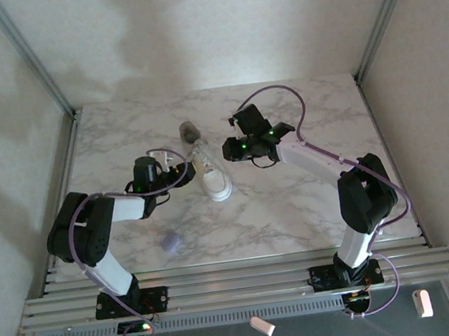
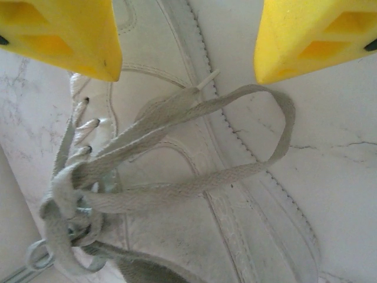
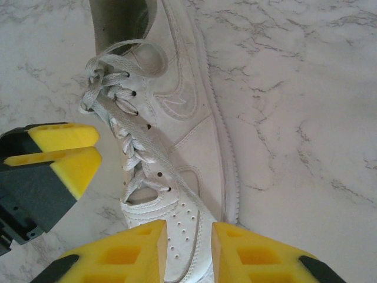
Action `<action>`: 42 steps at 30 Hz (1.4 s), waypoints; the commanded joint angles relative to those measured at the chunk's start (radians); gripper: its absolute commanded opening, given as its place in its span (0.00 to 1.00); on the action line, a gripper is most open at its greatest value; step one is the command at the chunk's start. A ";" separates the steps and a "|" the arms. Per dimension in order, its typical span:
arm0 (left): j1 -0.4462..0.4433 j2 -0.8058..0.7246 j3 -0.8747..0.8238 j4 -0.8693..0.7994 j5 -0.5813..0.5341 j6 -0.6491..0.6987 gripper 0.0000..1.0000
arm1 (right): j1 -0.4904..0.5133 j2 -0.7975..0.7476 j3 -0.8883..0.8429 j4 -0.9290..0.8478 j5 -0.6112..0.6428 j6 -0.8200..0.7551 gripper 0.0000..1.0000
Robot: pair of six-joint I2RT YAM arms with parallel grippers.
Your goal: Tie the shoes
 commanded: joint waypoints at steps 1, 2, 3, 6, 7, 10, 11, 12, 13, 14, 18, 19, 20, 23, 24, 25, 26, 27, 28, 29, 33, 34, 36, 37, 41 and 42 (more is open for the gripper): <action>0.010 0.026 0.045 0.005 0.038 0.030 0.61 | -0.004 -0.017 -0.004 -0.021 0.012 -0.018 0.28; 0.010 0.036 0.055 0.000 0.041 0.032 0.61 | -0.004 -0.013 -0.002 -0.024 0.012 -0.018 0.28; 0.010 0.044 0.064 -0.005 0.046 0.035 0.61 | -0.003 -0.010 -0.002 -0.026 0.014 -0.018 0.28; 0.010 0.071 0.093 -0.013 0.062 0.040 0.57 | -0.004 -0.008 -0.010 -0.029 0.019 -0.018 0.28; 0.012 0.080 0.103 -0.015 0.064 0.041 0.55 | -0.004 -0.010 -0.012 -0.028 0.020 -0.018 0.28; 0.013 0.104 0.126 -0.024 0.070 0.047 0.50 | -0.004 -0.009 -0.013 -0.029 0.017 -0.017 0.28; 0.013 0.111 0.132 -0.026 0.072 0.047 0.46 | -0.004 -0.007 -0.010 -0.030 0.018 -0.018 0.28; 0.013 0.116 0.138 -0.027 0.073 0.046 0.42 | -0.004 -0.003 -0.004 -0.034 0.017 -0.020 0.28; 0.013 0.120 0.142 -0.025 0.073 0.044 0.39 | -0.004 0.001 0.003 -0.036 0.020 -0.021 0.28; 0.015 0.123 0.144 -0.023 0.075 0.044 0.35 | -0.004 0.007 0.010 -0.037 0.019 -0.023 0.28; 0.018 0.126 0.150 -0.019 0.079 0.042 0.21 | -0.004 0.038 0.043 -0.044 0.015 -0.025 0.28; 0.019 0.122 0.149 -0.020 0.081 0.041 0.15 | -0.005 0.047 0.053 -0.043 0.012 -0.023 0.28; 0.022 0.117 0.146 -0.018 0.078 0.041 0.11 | -0.004 0.056 0.060 -0.043 0.009 -0.020 0.28; 0.025 0.098 0.132 -0.021 0.070 0.042 0.01 | -0.015 0.097 0.098 -0.052 0.005 0.014 0.28; 0.026 0.091 0.126 -0.023 0.066 0.043 0.00 | -0.021 0.113 0.113 -0.053 0.001 0.039 0.29; 0.027 0.084 0.121 -0.024 0.063 0.045 0.00 | -0.026 0.131 0.131 -0.053 -0.010 0.066 0.30; 0.027 0.081 0.117 -0.024 0.062 0.044 0.00 | -0.028 0.145 0.146 -0.047 -0.024 0.084 0.32; 0.028 0.080 0.115 -0.025 0.064 0.044 0.00 | -0.028 0.165 0.165 -0.038 -0.040 0.103 0.34; 0.027 0.080 0.115 -0.027 0.065 0.044 0.00 | -0.028 0.182 0.185 -0.030 -0.054 0.124 0.36; 0.027 0.080 0.115 -0.027 0.067 0.044 0.00 | -0.028 0.197 0.201 -0.020 -0.068 0.143 0.37; 0.027 0.074 0.116 -0.035 0.066 0.045 0.00 | -0.028 0.254 0.267 0.001 -0.093 0.197 0.40; 0.028 0.071 0.118 -0.039 0.064 0.046 0.00 | -0.028 0.268 0.283 -0.001 -0.093 0.204 0.40; 0.029 0.065 0.118 -0.045 0.061 0.046 0.00 | -0.029 0.290 0.313 -0.008 -0.097 0.213 0.40; 0.028 0.062 0.116 -0.047 0.061 0.047 0.00 | -0.028 0.300 0.326 -0.010 -0.098 0.215 0.40; 0.031 0.038 0.109 -0.070 0.059 0.060 0.00 | -0.030 0.326 0.366 -0.027 -0.091 0.222 0.40; 0.031 0.029 0.104 -0.080 0.057 0.067 0.00 | -0.030 0.336 0.379 -0.039 -0.087 0.224 0.40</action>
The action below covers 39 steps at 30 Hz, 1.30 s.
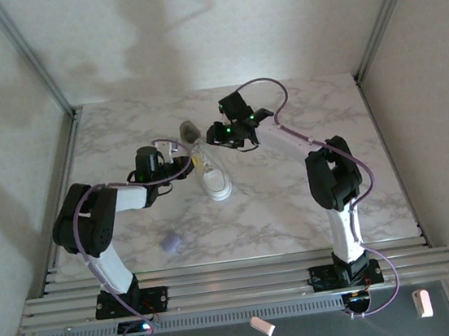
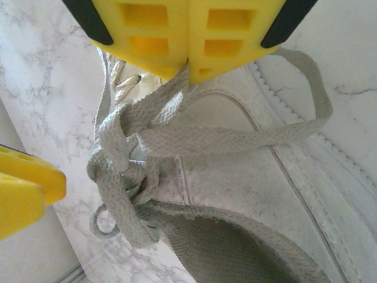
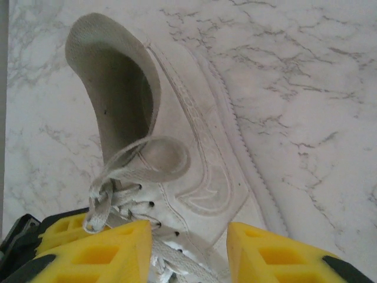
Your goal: Tie the shoes
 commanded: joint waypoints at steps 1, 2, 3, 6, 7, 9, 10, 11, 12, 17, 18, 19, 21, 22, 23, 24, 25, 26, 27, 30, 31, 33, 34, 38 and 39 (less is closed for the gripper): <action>0.023 -0.049 -0.020 -0.048 -0.058 0.033 0.00 | -0.001 0.032 0.060 -0.036 -0.006 0.032 0.40; 0.024 -0.056 -0.026 -0.054 -0.059 0.038 0.00 | -0.001 0.038 0.068 -0.040 -0.008 0.035 0.40; 0.024 -0.064 -0.032 -0.061 -0.058 0.044 0.00 | -0.002 0.046 0.075 -0.042 -0.010 0.039 0.40; 0.026 -0.081 -0.044 -0.078 -0.059 0.058 0.00 | -0.002 0.064 0.093 -0.050 -0.015 0.052 0.40; 0.027 -0.085 -0.047 -0.084 -0.059 0.060 0.00 | -0.002 0.068 0.095 -0.054 -0.012 0.055 0.40; 0.029 -0.096 -0.054 -0.089 -0.062 0.066 0.00 | -0.002 0.073 0.098 -0.061 -0.002 0.061 0.41; 0.029 -0.099 -0.055 -0.089 -0.062 0.066 0.00 | -0.002 0.076 0.100 -0.061 -0.003 0.061 0.40; 0.030 -0.100 -0.055 -0.092 -0.061 0.067 0.00 | -0.003 0.079 0.101 -0.059 -0.009 0.062 0.41; 0.032 -0.100 -0.052 -0.097 -0.060 0.070 0.00 | -0.002 0.083 0.103 -0.056 -0.014 0.064 0.40; 0.031 -0.094 -0.045 -0.094 -0.057 0.065 0.00 | -0.002 0.087 0.085 -0.016 -0.070 0.062 0.40; 0.032 -0.090 -0.042 -0.095 -0.056 0.066 0.00 | -0.003 0.078 0.069 -0.005 -0.073 0.062 0.40; 0.031 -0.090 -0.040 -0.097 -0.056 0.066 0.00 | -0.002 0.066 0.045 0.014 -0.071 0.062 0.40; 0.031 -0.087 -0.038 -0.098 -0.057 0.066 0.00 | -0.003 0.031 -0.015 0.070 -0.060 0.063 0.40; 0.032 -0.086 -0.036 -0.097 -0.056 0.066 0.00 | -0.003 0.015 -0.040 0.091 -0.052 0.061 0.40; 0.031 -0.084 -0.035 -0.097 -0.056 0.065 0.00 | -0.002 -0.002 -0.065 0.109 -0.040 0.060 0.40; 0.032 -0.084 -0.035 -0.097 -0.055 0.064 0.00 | -0.003 -0.017 -0.087 0.119 -0.028 0.059 0.40; 0.031 -0.085 -0.032 -0.098 -0.054 0.064 0.00 | -0.003 -0.028 -0.100 0.123 -0.015 0.057 0.40; 0.032 -0.085 -0.032 -0.099 -0.054 0.063 0.00 | -0.003 -0.044 -0.123 0.138 -0.004 0.054 0.40; 0.031 -0.085 -0.031 -0.099 -0.054 0.062 0.00 | -0.002 -0.061 -0.150 0.163 -0.001 0.050 0.40; 0.031 -0.083 -0.026 -0.099 -0.054 0.060 0.00 | -0.001 -0.106 -0.222 0.229 0.001 0.042 0.40; 0.033 -0.084 -0.025 -0.100 -0.053 0.059 0.00 | -0.001 -0.116 -0.241 0.251 -0.001 0.039 0.39; 0.031 -0.083 -0.023 -0.099 -0.053 0.058 0.00 | 0.000 -0.129 -0.270 0.289 -0.020 0.024 0.39; 0.031 -0.082 -0.022 -0.099 -0.053 0.057 0.00 | 0.000 -0.128 -0.270 0.296 -0.038 0.015 0.39; 0.031 -0.073 -0.017 -0.096 -0.048 0.053 0.00 | 0.005 -0.095 -0.232 0.304 -0.112 -0.030 0.41; 0.031 -0.072 -0.017 -0.095 -0.047 0.052 0.00 | 0.005 -0.089 -0.226 0.306 -0.118 -0.033 0.42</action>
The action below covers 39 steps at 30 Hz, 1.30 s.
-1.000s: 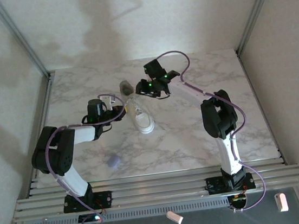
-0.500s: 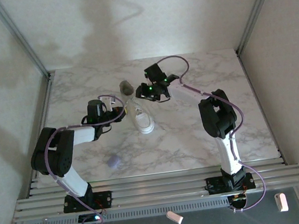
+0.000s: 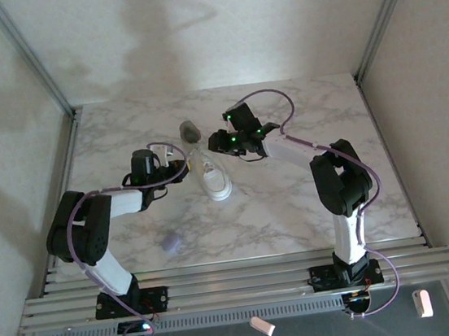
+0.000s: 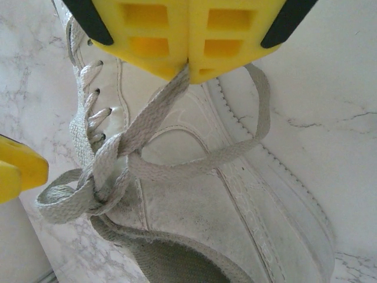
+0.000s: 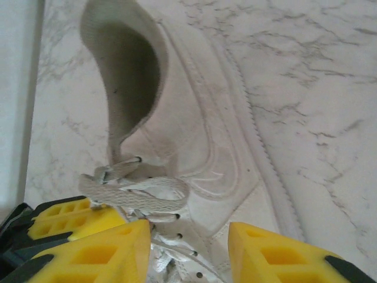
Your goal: Tie the shoes
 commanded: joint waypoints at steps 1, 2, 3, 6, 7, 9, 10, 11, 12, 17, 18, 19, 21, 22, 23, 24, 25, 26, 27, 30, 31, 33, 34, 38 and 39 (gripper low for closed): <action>0.010 -0.002 0.023 -0.010 -0.004 0.006 0.00 | 0.005 0.012 0.033 0.043 -0.056 -0.044 0.43; 0.011 -0.001 0.023 -0.009 -0.003 0.006 0.00 | 0.005 0.016 0.036 0.046 -0.056 -0.042 0.45; 0.010 0.000 0.024 -0.009 -0.004 0.006 0.00 | 0.004 0.021 0.042 0.049 -0.059 -0.039 0.49; 0.010 -0.002 0.023 -0.009 -0.002 0.003 0.00 | 0.004 0.049 0.069 0.030 -0.067 -0.025 0.55; 0.010 -0.001 0.023 -0.009 -0.002 0.003 0.00 | 0.004 0.058 0.077 0.031 -0.073 -0.018 0.55; 0.010 -0.003 0.021 -0.009 -0.002 0.003 0.00 | 0.005 0.077 0.093 0.036 -0.085 0.007 0.55; 0.010 -0.005 0.020 -0.010 -0.002 0.003 0.00 | 0.004 0.084 0.102 0.035 -0.087 0.022 0.54; 0.011 -0.005 0.019 -0.010 -0.002 0.004 0.00 | 0.004 0.092 0.111 0.031 -0.086 0.039 0.53; 0.010 -0.005 0.017 -0.011 -0.004 0.004 0.00 | 0.004 0.097 0.118 0.028 -0.084 0.054 0.53; 0.010 -0.005 0.016 -0.009 -0.002 0.003 0.00 | 0.004 0.126 0.153 0.004 -0.088 0.114 0.53; 0.010 -0.006 0.016 -0.009 -0.002 0.003 0.00 | 0.005 0.132 0.154 0.000 -0.090 0.124 0.53; 0.010 -0.007 0.017 -0.007 -0.002 0.001 0.00 | 0.005 0.135 0.154 -0.005 -0.090 0.135 0.54; 0.010 -0.006 0.016 -0.009 -0.001 0.001 0.00 | 0.004 0.139 0.152 -0.013 -0.087 0.145 0.54; 0.010 -0.005 0.016 -0.009 -0.001 0.002 0.00 | 0.004 0.141 0.151 -0.013 -0.089 0.150 0.54; 0.010 -0.007 0.016 -0.010 -0.001 0.003 0.00 | 0.004 0.144 0.152 -0.016 -0.093 0.156 0.54; 0.011 -0.006 0.017 -0.010 0.000 0.004 0.00 | 0.004 0.148 0.154 -0.016 -0.099 0.161 0.54; 0.010 -0.006 0.016 -0.010 -0.001 0.004 0.00 | 0.004 0.151 0.157 -0.017 -0.104 0.167 0.54; 0.010 -0.005 0.016 -0.010 0.000 0.004 0.00 | 0.004 0.153 0.161 -0.016 -0.110 0.173 0.54; 0.011 -0.005 0.015 -0.009 -0.001 0.003 0.00 | 0.005 0.159 0.166 -0.019 -0.116 0.178 0.54; 0.010 -0.003 0.014 -0.006 0.001 0.000 0.00 | 0.005 0.171 0.180 -0.028 -0.128 0.186 0.54; 0.010 -0.003 0.015 -0.006 0.002 0.000 0.00 | 0.005 0.173 0.181 -0.028 -0.131 0.190 0.53; 0.011 -0.003 0.016 -0.007 0.001 0.000 0.00 | 0.004 0.175 0.185 -0.026 -0.136 0.194 0.51; 0.011 -0.005 0.016 -0.007 0.001 0.000 0.00 | 0.004 0.175 0.185 -0.022 -0.138 0.195 0.50; 0.010 -0.007 0.019 -0.013 0.000 0.001 0.00 | 0.004 0.173 0.188 -0.028 -0.132 0.197 0.40; 0.011 -0.007 0.018 -0.013 0.000 0.001 0.00 | 0.005 0.173 0.187 -0.032 -0.129 0.196 0.37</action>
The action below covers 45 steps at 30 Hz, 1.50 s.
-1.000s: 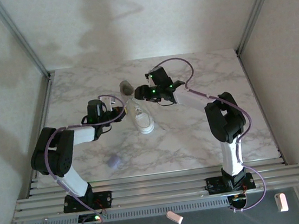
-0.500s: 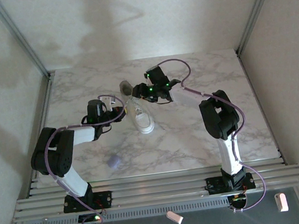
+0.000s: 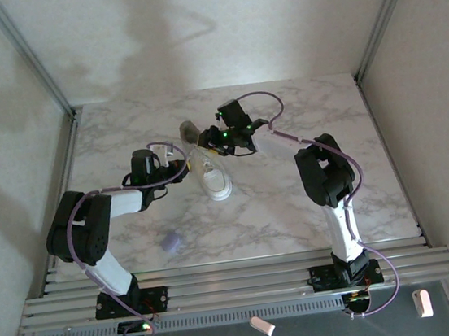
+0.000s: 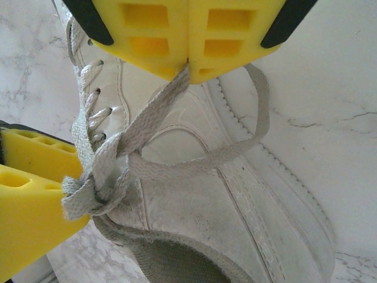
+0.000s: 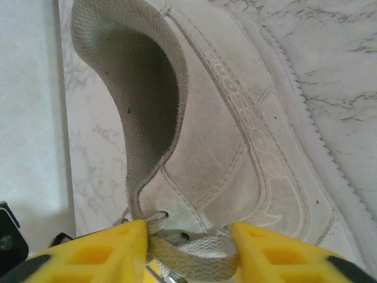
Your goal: Tie the shoes
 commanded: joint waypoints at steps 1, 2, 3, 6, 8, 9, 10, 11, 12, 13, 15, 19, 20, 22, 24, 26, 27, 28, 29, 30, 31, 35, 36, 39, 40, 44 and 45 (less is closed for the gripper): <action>0.010 -0.009 0.019 -0.015 -0.001 0.002 0.00 | 0.003 0.011 0.027 -0.029 -0.002 0.003 0.34; 0.011 -0.010 0.018 -0.016 -0.003 0.003 0.00 | 0.004 0.009 0.027 -0.032 0.004 0.001 0.29; 0.010 -0.011 0.018 -0.018 -0.007 0.003 0.00 | 0.003 0.005 0.025 -0.034 0.010 0.000 0.26; 0.011 -0.013 0.018 -0.020 -0.013 0.002 0.00 | 0.002 -0.013 0.021 -0.056 0.045 -0.019 0.14; 0.010 -0.014 0.016 -0.022 -0.023 -0.002 0.00 | -0.001 -0.030 0.017 -0.079 0.086 -0.042 0.06; 0.010 -0.017 0.016 -0.024 -0.033 -0.005 0.00 | -0.002 -0.037 0.017 -0.093 0.106 -0.053 0.03; 0.010 -0.017 0.014 -0.028 -0.041 -0.006 0.00 | -0.004 -0.044 0.019 -0.111 0.131 -0.070 0.00; 0.010 -0.020 0.013 -0.030 -0.045 -0.006 0.00 | -0.006 -0.051 0.021 -0.130 0.161 -0.088 0.00; 0.010 -0.019 0.011 -0.033 -0.050 -0.008 0.00 | -0.006 -0.056 0.023 -0.147 0.185 -0.104 0.00; 0.011 -0.021 0.010 -0.037 -0.057 -0.009 0.00 | -0.006 -0.061 0.026 -0.165 0.212 -0.124 0.00; 0.010 -0.025 0.006 -0.043 -0.067 -0.008 0.00 | -0.007 -0.067 0.033 -0.198 0.253 -0.152 0.00; 0.010 -0.030 -0.003 -0.057 -0.085 -0.003 0.00 | -0.007 -0.075 0.038 -0.237 0.309 -0.197 0.00; 0.010 -0.030 -0.004 -0.060 -0.088 -0.002 0.00 | -0.006 -0.078 0.038 -0.244 0.321 -0.206 0.00; 0.010 -0.032 -0.005 -0.062 -0.090 -0.002 0.00 | -0.007 -0.084 0.040 -0.259 0.348 -0.220 0.00; 0.011 -0.035 -0.010 -0.062 -0.090 -0.002 0.00 | -0.007 -0.090 0.043 -0.270 0.370 -0.236 0.00; 0.011 -0.036 -0.012 -0.064 -0.092 -0.002 0.00 | -0.009 -0.092 0.052 -0.292 0.395 -0.251 0.00; 0.012 -0.036 -0.013 -0.065 -0.096 -0.002 0.00 | -0.009 -0.093 0.057 -0.302 0.407 -0.257 0.00; 0.011 -0.039 -0.014 -0.065 -0.103 -0.005 0.00 | -0.010 -0.093 0.062 -0.314 0.419 -0.263 0.00; 0.014 -0.042 -0.020 -0.064 -0.117 -0.009 0.00 | -0.012 -0.093 0.064 -0.324 0.430 -0.267 0.00; 0.014 -0.045 -0.025 -0.061 -0.124 -0.016 0.00 | -0.013 -0.094 0.066 -0.332 0.436 -0.270 0.00; 0.016 -0.048 -0.032 -0.055 -0.128 -0.021 0.00 | -0.015 -0.096 0.064 -0.338 0.443 -0.271 0.00; 0.017 -0.049 -0.044 -0.035 -0.085 -0.035 0.00 | -0.027 -0.107 0.047 -0.332 0.432 -0.274 0.00; 0.015 -0.051 -0.050 -0.021 -0.054 -0.045 0.00 | -0.027 -0.114 0.038 -0.314 0.413 -0.281 0.00; -0.010 -0.075 -0.062 0.003 0.002 -0.061 0.00 | -0.028 -0.125 0.033 -0.276 0.347 -0.302 0.00; -0.020 -0.086 -0.063 -0.004 0.007 -0.061 0.00 | -0.027 -0.128 0.034 -0.268 0.324 -0.308 0.00; -0.061 -0.130 -0.089 -0.004 0.038 -0.080 0.00 | -0.027 -0.154 0.031 -0.243 0.270 -0.334 0.00; -0.071 -0.146 -0.098 -0.004 0.039 -0.087 0.00 | -0.027 -0.166 0.030 -0.242 0.265 -0.342 0.00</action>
